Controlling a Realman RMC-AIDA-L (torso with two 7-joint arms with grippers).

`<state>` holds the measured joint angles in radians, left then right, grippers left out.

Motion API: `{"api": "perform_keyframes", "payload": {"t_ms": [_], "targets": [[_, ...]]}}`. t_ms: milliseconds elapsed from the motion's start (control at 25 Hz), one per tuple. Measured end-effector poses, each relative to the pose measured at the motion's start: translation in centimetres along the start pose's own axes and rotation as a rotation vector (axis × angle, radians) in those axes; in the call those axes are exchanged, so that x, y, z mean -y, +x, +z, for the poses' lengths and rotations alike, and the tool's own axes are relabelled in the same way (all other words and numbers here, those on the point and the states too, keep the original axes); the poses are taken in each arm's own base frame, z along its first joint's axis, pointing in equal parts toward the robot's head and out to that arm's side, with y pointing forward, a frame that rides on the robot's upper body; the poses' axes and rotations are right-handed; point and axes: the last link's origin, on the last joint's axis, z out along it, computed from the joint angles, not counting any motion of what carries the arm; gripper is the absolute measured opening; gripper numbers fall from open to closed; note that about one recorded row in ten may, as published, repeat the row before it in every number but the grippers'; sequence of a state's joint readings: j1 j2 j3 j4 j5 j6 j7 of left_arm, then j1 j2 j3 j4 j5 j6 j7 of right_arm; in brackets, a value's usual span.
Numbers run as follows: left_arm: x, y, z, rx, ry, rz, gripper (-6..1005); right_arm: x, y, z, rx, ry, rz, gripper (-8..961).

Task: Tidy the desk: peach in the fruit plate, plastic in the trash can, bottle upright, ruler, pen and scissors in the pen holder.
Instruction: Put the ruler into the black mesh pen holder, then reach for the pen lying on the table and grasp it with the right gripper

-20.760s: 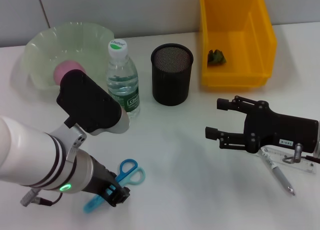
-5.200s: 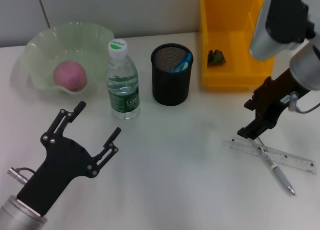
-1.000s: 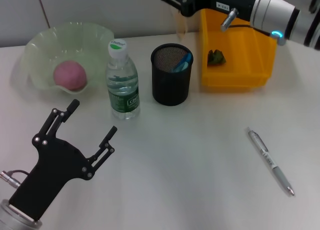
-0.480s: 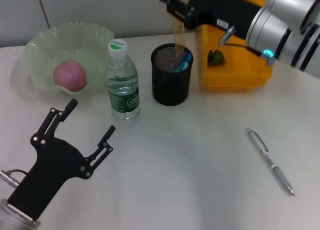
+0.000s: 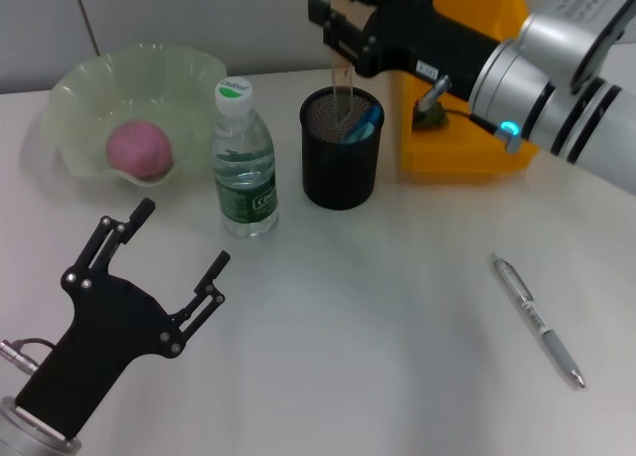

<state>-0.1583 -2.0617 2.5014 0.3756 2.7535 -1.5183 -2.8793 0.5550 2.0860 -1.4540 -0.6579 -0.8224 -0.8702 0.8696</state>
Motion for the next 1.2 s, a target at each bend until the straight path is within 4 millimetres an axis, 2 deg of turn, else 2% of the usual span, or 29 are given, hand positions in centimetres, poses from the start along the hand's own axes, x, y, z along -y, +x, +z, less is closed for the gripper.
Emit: {"api": "perform_keyframes", "payload": {"t_ms": [200,600,720,1000,1120,1200], "targets": [[0.0,0.1,-0.1,-0.003,0.000,-0.001,783,-0.2,0.8,0.1,-0.022,-0.009,0.012,531],[-0.1,0.1,-0.2,-0.003,0.001,-0.002,783,-0.4,1.0,-0.7,-0.006,-0.015,0.019,553],[-0.1,0.1,-0.2,-0.004,0.001,-0.003,783,-0.2,0.7,-0.9,0.005,-0.010,0.029,607],[-0.1,0.2,-0.3,-0.005,0.005,-0.004,783,0.1,-3.4,-3.9,0.060,-0.025,0.153,734],[-0.1,0.1,-0.4,-0.003,0.004,-0.003,783,-0.1,-5.4,-5.4,-0.036,-0.040,0.191,773],[-0.2,0.1,-0.4,-0.001,0.002,-0.002,783,-0.3,-5.7,-6.1,-0.167,-0.028,0.205,772]]}}
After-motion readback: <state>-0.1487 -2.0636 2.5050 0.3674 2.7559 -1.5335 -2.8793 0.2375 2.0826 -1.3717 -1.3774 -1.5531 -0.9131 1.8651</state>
